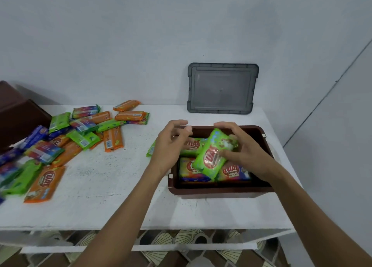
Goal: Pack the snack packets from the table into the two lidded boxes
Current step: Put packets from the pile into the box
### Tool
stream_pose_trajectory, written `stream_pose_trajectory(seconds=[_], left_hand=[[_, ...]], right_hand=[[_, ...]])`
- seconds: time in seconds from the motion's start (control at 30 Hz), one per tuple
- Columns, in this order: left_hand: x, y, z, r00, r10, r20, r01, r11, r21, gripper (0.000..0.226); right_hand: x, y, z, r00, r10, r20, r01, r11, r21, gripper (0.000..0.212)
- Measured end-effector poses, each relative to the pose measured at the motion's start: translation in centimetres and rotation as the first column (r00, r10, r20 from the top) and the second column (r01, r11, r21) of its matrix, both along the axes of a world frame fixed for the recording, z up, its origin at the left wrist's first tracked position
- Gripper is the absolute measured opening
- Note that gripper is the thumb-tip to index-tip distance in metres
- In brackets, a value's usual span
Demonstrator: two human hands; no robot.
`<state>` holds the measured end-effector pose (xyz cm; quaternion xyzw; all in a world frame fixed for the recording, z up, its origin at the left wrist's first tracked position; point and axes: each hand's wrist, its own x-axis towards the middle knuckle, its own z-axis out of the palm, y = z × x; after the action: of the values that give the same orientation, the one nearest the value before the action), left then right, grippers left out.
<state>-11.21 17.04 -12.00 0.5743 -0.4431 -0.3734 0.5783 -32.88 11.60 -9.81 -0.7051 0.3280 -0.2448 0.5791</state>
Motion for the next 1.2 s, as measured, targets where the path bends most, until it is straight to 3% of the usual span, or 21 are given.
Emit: stream_pose_trajectory(seconds=[0.03, 0.1, 0.23, 0.33, 0.4, 0.6, 0.77, 0.83, 0.87, 0.93, 1.03, 1.13, 1.2], left_hand=[[0.5, 0.3, -0.5, 0.988, 0.006, 0.154, -0.007, 1.0, 0.003, 0.015], [1.6, 1.1, -1.8, 0.881, 0.032, 0.471, -0.036, 0.999, -0.001, 0.014], [2.7, 2.2, -4.1, 0.683, 0.046, 0.729, -0.042, 0.999, -0.024, 0.018], [2.8, 2.6, -4.9, 0.66, 0.061, 0.749, -0.017, 0.998, -0.067, 0.017], [2.7, 2.7, -5.0, 0.671, 0.078, 0.737, -0.019, 0.996, -0.088, 0.016], [2.7, 2.7, -5.6, 0.707, 0.076, 0.703, -0.048, 0.997, -0.06, 0.018], [3.1, 2.9, -5.9, 0.72, 0.04, 0.693, -0.003, 0.998, -0.055, 0.02], [3.7, 3.3, -6.1, 0.732, 0.005, 0.681, 0.047, 0.997, -0.059, 0.02], [4.1, 3.5, -6.2, 0.739, -0.004, 0.674, 0.066, 0.996, -0.066, 0.02], [5.1, 3.9, -6.4, 0.745, 0.005, 0.667, 0.069, 0.994, -0.085, 0.02], [7.7, 4.1, -6.7, 0.741, 0.048, 0.669, 0.019, 0.996, -0.092, 0.022], [11.5, 4.1, -6.7, 0.716, 0.089, 0.692, -0.044, 0.996, -0.082, 0.021], [14.4, 4.0, -6.7, 0.687, 0.115, 0.718, -0.102, 0.993, -0.063, 0.02]], right_hand=[[-0.9, -0.2, -0.3, 1.0, -0.023, -0.015, 0.023, 1.0, 0.002, 0.051], [-2.6, -0.6, -1.0, 0.994, -0.091, -0.068, 0.094, 0.995, 0.04, 0.036], [-4.6, -1.6, -2.8, 0.955, -0.21, -0.208, 0.229, 0.971, 0.069, 0.021], [-4.5, -1.8, -4.3, 0.928, -0.229, -0.294, 0.255, 0.965, 0.053, 0.018], [-4.4, -2.0, -5.2, 0.873, -0.236, -0.426, 0.232, 0.971, -0.062, 0.019], [-3.1, -1.8, -5.6, 0.548, -0.289, -0.785, -0.019, 0.934, -0.358, 0.031], [-1.8, -0.8, -4.6, 0.384, -0.344, -0.857, -0.097, 0.908, -0.408, 0.043], [-0.8, -0.3, -3.8, 0.318, -0.439, -0.84, -0.155, 0.851, -0.503, 0.045], [0.1, 0.0, -3.3, 0.352, -0.48, -0.803, -0.155, 0.816, -0.556, 0.044], [2.3, 0.2, -2.1, 0.522, -0.485, -0.702, -0.105, 0.78, -0.617, 0.04], [6.6, 0.1, -0.8, 0.732, -0.362, -0.577, -0.113, 0.771, -0.627, 0.038], [11.5, 0.1, -0.4, 0.858, -0.243, -0.453, -0.123, 0.758, -0.641, 0.035], [14.9, -0.2, -0.6, 0.885, -0.174, -0.432, -0.143, 0.782, -0.607, 0.037]])
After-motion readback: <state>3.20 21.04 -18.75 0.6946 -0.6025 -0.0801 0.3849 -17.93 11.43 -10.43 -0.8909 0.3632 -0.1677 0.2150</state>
